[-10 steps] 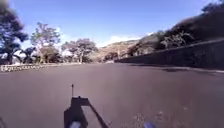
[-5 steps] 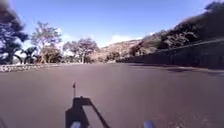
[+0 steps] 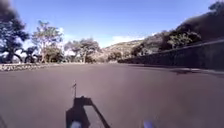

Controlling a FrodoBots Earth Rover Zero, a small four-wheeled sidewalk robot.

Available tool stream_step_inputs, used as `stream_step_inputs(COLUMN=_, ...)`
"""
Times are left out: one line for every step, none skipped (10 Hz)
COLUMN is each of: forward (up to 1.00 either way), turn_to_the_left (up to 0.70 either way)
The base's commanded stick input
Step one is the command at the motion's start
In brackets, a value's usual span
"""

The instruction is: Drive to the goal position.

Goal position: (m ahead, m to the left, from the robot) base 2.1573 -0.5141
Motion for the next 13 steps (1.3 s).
stream_step_inputs(forward=0.7, turn_to_the_left=-0.35)
stream_step_inputs(forward=0.7, turn_to_the_left=-0.35)
stream_step_inputs(forward=0.7, turn_to_the_left=-0.35)
stream_step_inputs(forward=0.7, turn_to_the_left=-0.35)
stream_step_inputs(forward=0.7, turn_to_the_left=-0.35)
stream_step_inputs(forward=0.7, turn_to_the_left=-0.35)
stream_step_inputs(forward=0.7, turn_to_the_left=-0.35)
stream_step_inputs(forward=0.7, turn_to_the_left=-0.35)
stream_step_inputs(forward=0.7, turn_to_the_left=-0.35)
stream_step_inputs(forward=0.7, turn_to_the_left=-0.35)
stream_step_inputs(forward=0.7, turn_to_the_left=-0.35)
stream_step_inputs(forward=0.7, turn_to_the_left=-0.35)
stream_step_inputs(forward=0.7, turn_to_the_left=-0.35)
